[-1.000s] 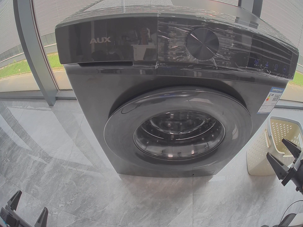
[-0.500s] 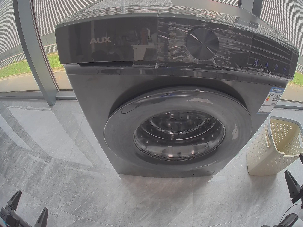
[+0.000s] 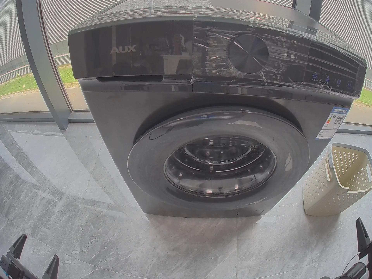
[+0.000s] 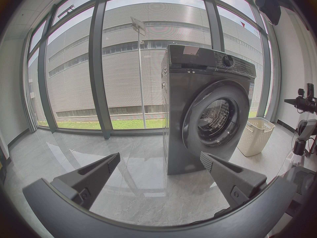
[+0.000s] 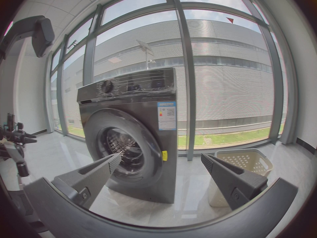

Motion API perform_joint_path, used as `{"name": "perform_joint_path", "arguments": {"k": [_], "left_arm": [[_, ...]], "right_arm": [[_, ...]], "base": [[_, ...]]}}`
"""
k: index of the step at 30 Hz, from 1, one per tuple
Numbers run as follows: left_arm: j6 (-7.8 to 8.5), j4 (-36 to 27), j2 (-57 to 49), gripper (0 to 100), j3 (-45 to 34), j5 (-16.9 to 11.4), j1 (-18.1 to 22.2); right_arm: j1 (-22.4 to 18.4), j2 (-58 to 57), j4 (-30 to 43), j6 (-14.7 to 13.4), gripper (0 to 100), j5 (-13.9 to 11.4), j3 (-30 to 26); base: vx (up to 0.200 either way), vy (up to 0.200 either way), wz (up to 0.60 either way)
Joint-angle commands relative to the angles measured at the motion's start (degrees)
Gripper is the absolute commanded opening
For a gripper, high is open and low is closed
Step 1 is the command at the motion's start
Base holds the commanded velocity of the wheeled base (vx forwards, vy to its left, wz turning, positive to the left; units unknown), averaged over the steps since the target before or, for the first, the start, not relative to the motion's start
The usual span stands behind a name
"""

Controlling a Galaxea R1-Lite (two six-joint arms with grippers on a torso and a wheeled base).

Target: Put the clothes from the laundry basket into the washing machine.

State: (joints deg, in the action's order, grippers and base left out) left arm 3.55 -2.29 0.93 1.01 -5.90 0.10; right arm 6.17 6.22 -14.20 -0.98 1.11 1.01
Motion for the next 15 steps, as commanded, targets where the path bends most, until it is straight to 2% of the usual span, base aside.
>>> {"name": "perform_joint_path", "arguments": {"k": [1,3,5,7,9,11,12,13,15], "left_arm": [[0.06,0.0,-0.9,100,-1.0,0.0,0.1],[-0.03,0.0,-0.9,100,-1.0,0.0,0.1],[0.06,0.0,-0.9,100,-1.0,0.0,0.1],[0.06,0.0,-0.9,100,-1.0,0.0,0.0],[0.06,0.0,-0.9,100,-1.0,0.0,0.0],[-0.12,0.0,-0.9,100,-1.0,0.0,0.0],[-0.03,0.0,-0.9,100,-1.0,0.0,0.0],[-0.03,0.0,-0.9,100,-1.0,0.0,0.0],[-0.30,0.0,-0.9,100,-1.0,0.1,0.0]], "right_arm": [[-0.1,-1.2,0.6,0.0,100,2.7,-1.0],[-0.2,-1.2,0.1,0.3,100,2.9,-1.0],[-4.4,-2.0,-0.3,2.2,100,1.9,-0.7],[-8.5,-2.8,0.7,3.2,100,-1.5,-1.0],[-8.2,-3.0,3.3,2.6,100,-3.9,-1.0],[-7.6,-3.9,8.3,2.4,100,-2.9,-1.0],[-7.0,-5.5,13.9,1.9,100,-1.2,-1.0],[-6.7,-6.0,16.6,1.1,100,-0.6,-0.6],[-6.4,-5.7,14.0,-0.3,100,0.2,-0.9]], "base": [[0.000,0.000,0.00],[0.000,0.000,0.00],[0.000,0.000,0.00],[0.000,0.000,0.00],[0.000,0.000,0.00],[0.000,0.000,0.00],[0.000,0.000,0.00],[0.000,0.000,0.00],[0.000,0.000,0.00]]}}
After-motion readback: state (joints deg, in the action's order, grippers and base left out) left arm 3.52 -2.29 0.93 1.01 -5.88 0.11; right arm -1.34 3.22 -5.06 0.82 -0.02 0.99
